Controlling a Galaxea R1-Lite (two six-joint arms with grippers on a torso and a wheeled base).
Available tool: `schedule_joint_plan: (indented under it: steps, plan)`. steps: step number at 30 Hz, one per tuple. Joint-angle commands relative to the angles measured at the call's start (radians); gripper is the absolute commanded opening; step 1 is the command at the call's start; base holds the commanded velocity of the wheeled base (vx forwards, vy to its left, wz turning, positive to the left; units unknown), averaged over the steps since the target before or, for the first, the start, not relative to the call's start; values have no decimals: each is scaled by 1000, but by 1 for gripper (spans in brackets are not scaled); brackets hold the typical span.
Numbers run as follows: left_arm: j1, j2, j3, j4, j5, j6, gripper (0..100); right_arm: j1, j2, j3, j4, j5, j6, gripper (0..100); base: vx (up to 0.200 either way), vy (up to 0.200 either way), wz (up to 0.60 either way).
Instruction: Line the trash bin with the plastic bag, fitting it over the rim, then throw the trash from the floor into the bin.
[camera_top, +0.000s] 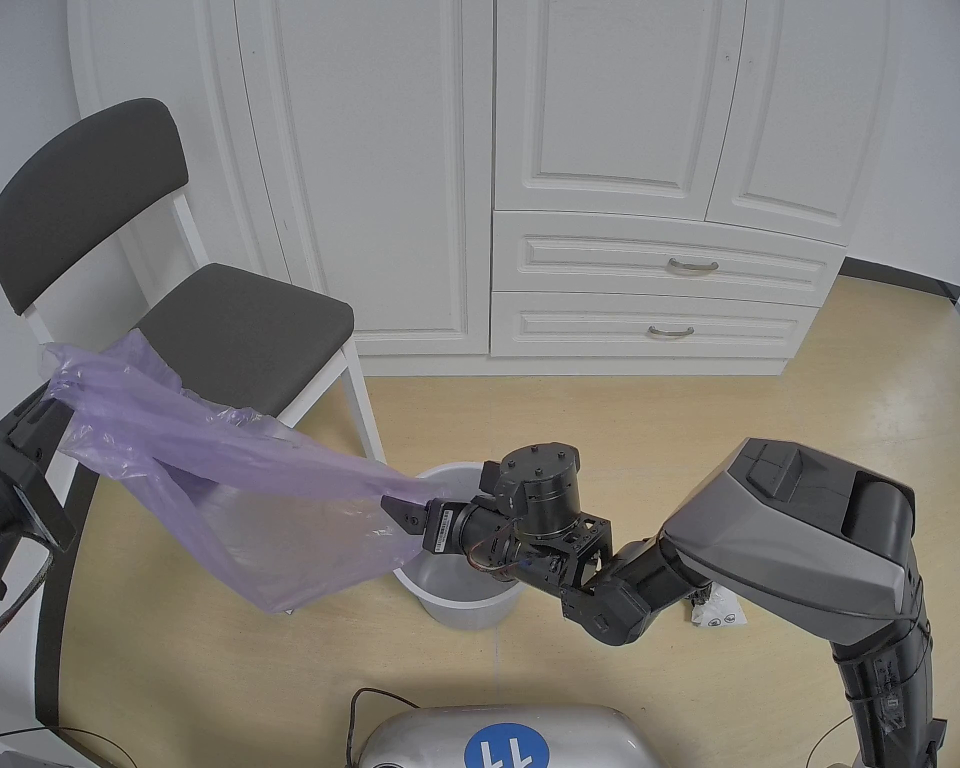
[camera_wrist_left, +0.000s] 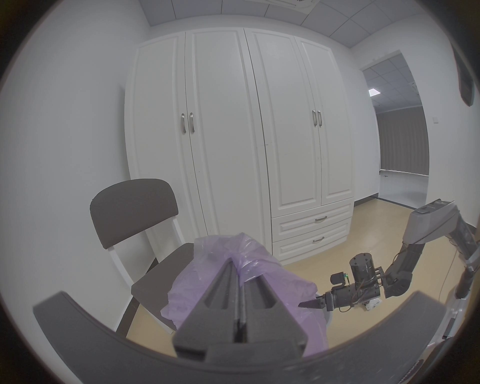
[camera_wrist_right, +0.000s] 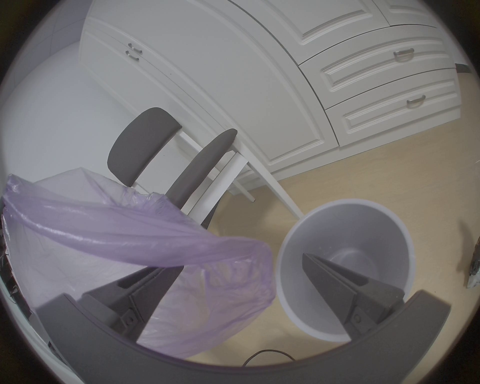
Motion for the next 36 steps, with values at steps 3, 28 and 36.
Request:
schedule_joint_plan:
  steps: [3, 28, 36]
  plan:
    - [-1, 2, 1, 0, 1, 0, 0, -9, 27, -36, 2, 2, -1, 100, 0, 0, 0]
    - [-8, 0, 49, 3, -98, 8, 0, -49, -251, 308, -93, -27, -49, 0, 0, 0, 0]
    - [-113, 177, 50, 12, -124, -150, 0, -111, -564, 536, -81, -80, -75, 0, 0, 0, 0]
